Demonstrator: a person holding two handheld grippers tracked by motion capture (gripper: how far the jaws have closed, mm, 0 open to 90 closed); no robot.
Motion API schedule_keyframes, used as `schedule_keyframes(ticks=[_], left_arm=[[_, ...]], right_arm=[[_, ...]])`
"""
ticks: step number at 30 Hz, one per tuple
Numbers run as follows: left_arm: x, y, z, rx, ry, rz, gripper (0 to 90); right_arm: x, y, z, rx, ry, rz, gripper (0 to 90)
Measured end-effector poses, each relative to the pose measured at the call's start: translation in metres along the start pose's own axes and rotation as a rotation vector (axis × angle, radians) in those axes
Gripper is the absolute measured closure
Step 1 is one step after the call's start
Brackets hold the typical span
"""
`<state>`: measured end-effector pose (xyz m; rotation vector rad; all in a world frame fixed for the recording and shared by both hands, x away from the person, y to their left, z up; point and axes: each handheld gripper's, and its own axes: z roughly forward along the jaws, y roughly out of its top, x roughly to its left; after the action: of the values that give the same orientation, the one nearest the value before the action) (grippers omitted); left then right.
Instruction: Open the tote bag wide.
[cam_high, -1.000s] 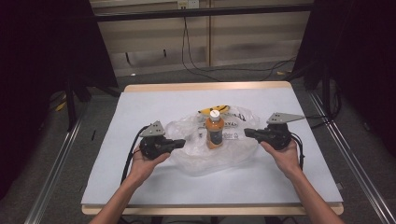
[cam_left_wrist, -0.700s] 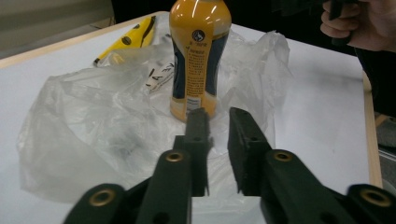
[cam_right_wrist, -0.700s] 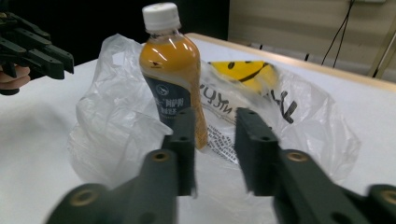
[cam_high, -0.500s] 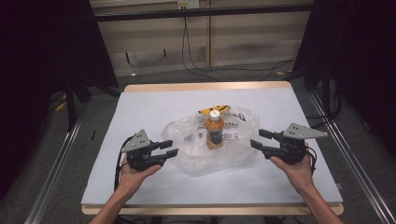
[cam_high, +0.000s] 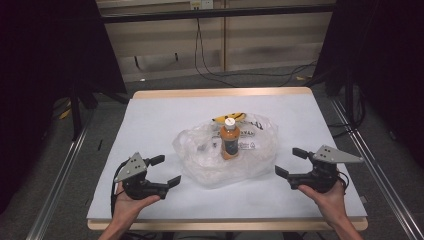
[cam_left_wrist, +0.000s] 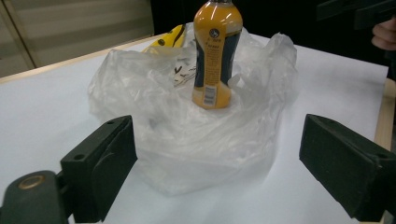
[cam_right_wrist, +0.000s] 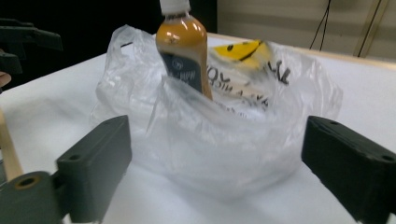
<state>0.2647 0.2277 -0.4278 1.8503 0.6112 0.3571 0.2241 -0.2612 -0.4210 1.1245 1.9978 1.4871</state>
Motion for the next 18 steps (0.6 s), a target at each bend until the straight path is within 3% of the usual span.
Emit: schedule_keyframes(ticks=[3,4,6,7,9,10,12,18], left_arm=[[0.002,-0.007,-0.009,0.034,0.009,-0.007,4.4],[0.002,-0.01,-0.012,0.036,0.027,-0.024,4.6],[0.003,-0.016,-0.015,0.027,0.021,-0.039,4.3],[0.003,-0.02,-0.017,0.03,0.046,-0.049,4.3],[0.003,-0.027,-0.018,0.018,0.034,-0.078,4.3],[0.004,-0.027,-0.019,0.042,0.04,-0.073,4.3],[0.003,-0.027,-0.023,0.028,0.067,-0.061,4.3],[0.01,-0.028,-0.032,-0.01,0.09,-0.075,3.9]], right_arm=[[0.003,-0.005,-0.012,-0.02,-0.034,0.003,4.2],[0.004,-0.006,-0.015,-0.027,-0.049,0.011,3.1],[0.004,-0.01,-0.023,-0.033,-0.07,0.006,3.4],[0.003,-0.011,-0.026,-0.039,-0.08,0.008,3.2],[0.001,-0.019,-0.032,-0.043,-0.107,0.033,2.8],[0.0,-0.023,-0.034,-0.042,-0.107,0.045,3.0],[-0.001,-0.029,-0.037,-0.041,-0.117,0.06,2.4],[-0.003,-0.037,-0.038,-0.034,-0.16,0.064,3.5]])
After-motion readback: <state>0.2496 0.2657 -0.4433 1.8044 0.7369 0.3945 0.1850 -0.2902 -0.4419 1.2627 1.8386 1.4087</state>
